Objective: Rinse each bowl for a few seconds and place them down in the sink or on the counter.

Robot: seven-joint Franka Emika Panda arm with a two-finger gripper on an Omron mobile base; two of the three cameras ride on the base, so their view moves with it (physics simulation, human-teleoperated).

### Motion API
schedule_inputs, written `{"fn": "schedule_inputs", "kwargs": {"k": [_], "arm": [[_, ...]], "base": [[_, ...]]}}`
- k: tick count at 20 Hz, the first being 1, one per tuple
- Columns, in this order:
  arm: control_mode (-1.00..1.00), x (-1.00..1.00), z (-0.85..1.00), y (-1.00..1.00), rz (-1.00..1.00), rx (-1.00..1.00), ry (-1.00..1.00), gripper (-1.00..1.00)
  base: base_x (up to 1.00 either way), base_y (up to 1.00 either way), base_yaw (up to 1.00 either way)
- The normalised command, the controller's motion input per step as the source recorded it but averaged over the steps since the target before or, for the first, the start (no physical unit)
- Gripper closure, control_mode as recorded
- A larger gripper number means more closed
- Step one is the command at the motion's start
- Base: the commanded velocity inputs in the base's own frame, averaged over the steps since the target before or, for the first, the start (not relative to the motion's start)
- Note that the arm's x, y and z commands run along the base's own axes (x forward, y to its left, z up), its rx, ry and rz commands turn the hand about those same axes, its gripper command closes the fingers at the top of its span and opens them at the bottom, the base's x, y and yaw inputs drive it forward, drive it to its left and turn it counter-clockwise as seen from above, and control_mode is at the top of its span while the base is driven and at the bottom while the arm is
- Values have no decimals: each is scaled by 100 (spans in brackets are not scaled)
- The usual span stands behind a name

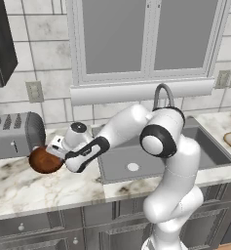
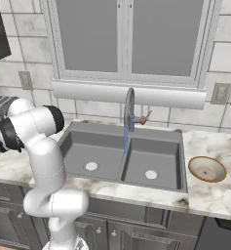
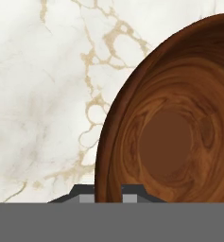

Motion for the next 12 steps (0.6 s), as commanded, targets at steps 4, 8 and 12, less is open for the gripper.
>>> {"fn": "schedule_inputs", "kwargs": {"k": [4, 8, 12], "arm": [[-100, -12, 13, -25, -23, 0, -5, 100], [-100, -16, 9, -21, -30, -1, -6, 100], [-100, -9, 26, -30, -32, -1, -1, 100]], "base": [[0, 0, 0], [0, 0, 0], [0, 0, 0]]}}
